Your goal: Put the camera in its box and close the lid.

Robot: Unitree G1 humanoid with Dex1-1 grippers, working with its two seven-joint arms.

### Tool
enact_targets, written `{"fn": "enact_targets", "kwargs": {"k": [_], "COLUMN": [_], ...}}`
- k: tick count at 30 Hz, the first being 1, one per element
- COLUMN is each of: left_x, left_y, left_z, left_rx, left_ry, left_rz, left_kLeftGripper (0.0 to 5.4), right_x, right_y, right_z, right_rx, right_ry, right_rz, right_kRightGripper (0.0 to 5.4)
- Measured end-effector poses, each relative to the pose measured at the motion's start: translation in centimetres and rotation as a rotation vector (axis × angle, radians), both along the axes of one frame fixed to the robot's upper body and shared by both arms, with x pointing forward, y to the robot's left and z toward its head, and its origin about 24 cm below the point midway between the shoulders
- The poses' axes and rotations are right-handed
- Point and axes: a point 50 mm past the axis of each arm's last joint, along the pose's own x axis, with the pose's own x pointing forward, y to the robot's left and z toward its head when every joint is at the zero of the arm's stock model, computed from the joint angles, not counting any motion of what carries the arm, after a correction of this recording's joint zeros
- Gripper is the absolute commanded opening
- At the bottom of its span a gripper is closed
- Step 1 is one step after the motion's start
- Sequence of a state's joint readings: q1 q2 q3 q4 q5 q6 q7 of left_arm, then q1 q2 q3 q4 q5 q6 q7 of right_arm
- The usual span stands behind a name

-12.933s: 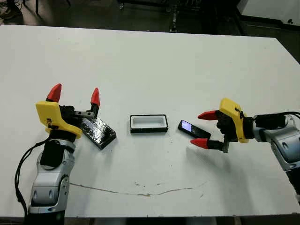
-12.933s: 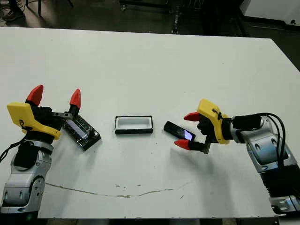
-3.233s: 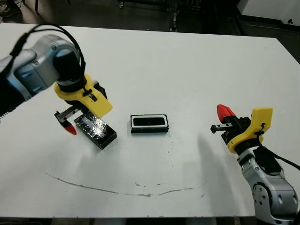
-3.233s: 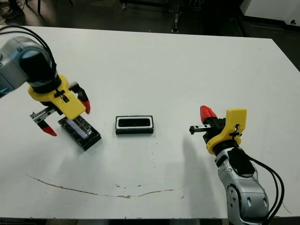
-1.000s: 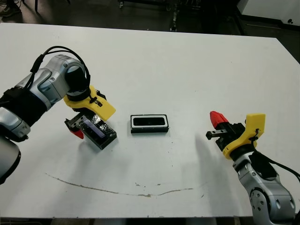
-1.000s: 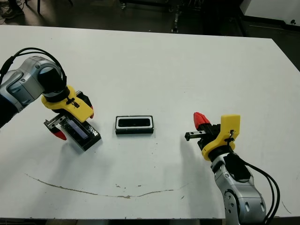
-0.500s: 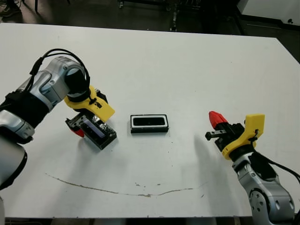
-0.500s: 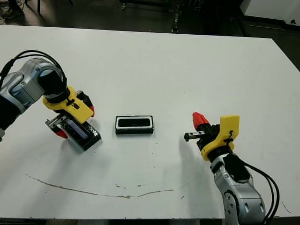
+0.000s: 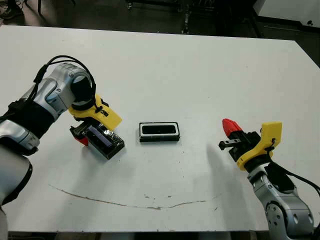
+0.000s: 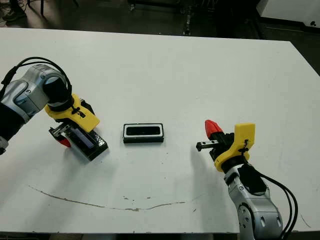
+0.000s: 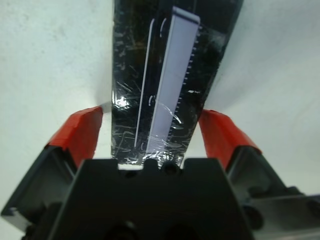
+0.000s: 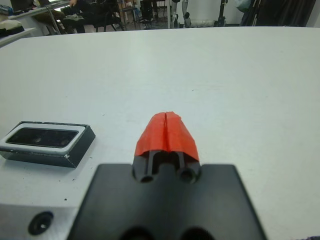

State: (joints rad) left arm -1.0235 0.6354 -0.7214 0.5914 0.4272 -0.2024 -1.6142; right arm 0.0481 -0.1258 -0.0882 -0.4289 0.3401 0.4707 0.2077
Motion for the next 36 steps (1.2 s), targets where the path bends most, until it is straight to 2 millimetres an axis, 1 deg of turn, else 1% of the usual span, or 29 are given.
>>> {"fn": "enact_targets", "kwargs": {"k": [3,16,19,23,26,30,33,36], "left_x": [0.1,0.2,0.4,1.1,1.8,2.6,2.6,2.6], "left_y": [0.1,0.4,0.6,1.3,1.9,3.3,4.2,4.6], "left_z": [0.0,0.0,0.0,0.4,1.9,4.6,5.1,5.2], "left_rx": [-0.001,-0.045,-0.058,-0.097,-0.23,-0.535,-0.677,-0.726], "left_ry": [0.004,0.025,0.036,0.049,0.009,-0.012,0.019,0.042], "left_rz": [0.042,0.103,0.148,0.228,0.279,0.459,0.546,0.603], "left_kLeftGripper": [3.64,3.62,3.62,3.62,3.62,3.62,3.62,3.62], "right_x": [0.0,0.0,0.0,0.0,0.0,0.0,0.0,0.0], "right_y": [0.0,0.1,0.2,0.2,0.2,0.2,0.3,0.4], "right_z": [0.0,0.0,-0.1,-0.3,-0.3,-0.3,-0.3,-0.4], "right_rx": [0.0,0.0,0.0,0.001,0.002,0.004,0.004,0.004], "right_ry": [0.0,0.002,0.005,0.011,0.014,0.015,0.015,0.015], "right_rz": [0.0,0.004,0.007,0.008,0.008,0.007,0.008,0.013], "right_kRightGripper": [0.0,0.0,0.0,0.0,0.0,0.0,0.0,0.0]}}
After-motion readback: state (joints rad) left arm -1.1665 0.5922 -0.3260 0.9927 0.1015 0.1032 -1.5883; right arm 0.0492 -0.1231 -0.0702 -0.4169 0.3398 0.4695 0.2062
